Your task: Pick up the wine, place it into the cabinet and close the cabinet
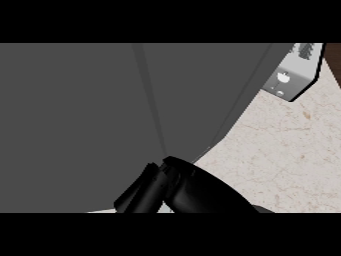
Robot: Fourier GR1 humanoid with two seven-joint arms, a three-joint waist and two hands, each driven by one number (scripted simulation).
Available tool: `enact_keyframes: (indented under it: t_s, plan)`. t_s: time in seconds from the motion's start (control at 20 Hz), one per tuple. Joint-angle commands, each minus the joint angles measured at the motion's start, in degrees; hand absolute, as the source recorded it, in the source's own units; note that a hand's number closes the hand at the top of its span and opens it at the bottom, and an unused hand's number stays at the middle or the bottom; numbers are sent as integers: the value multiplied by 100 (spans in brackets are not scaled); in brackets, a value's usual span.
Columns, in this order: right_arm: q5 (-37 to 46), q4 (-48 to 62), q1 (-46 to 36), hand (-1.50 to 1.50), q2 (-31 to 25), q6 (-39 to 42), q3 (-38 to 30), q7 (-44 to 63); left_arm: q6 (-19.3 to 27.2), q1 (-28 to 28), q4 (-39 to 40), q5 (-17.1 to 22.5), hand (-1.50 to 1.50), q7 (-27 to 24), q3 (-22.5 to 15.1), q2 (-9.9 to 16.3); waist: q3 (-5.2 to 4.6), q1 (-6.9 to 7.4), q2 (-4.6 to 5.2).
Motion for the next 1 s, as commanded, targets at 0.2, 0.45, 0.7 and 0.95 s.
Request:
enact_keyframes:
  t_s: [0.2,0.45,0.7,0.95]
  plan:
    - [-931,1720,-1682,150,55,-825,-382,-681,-40,250,-371,-48,150,270,110,-166,4,-3,-2]
    - [-1063,2463,-1847,150,56,-888,-457,-1289,-414,281,-209,-23,150,137,363,-175,4,-39,-4]
    - [-1527,3389,-1987,150,56,-972,-488,-1895,-338,100,-143,-76,150,197,534,-259,4,-23,5]
    - [-1317,3757,-1851,150,56,-178,-1150,-1574,-287,90,-384,-103,150,605,514,-346,7,-72,-3]
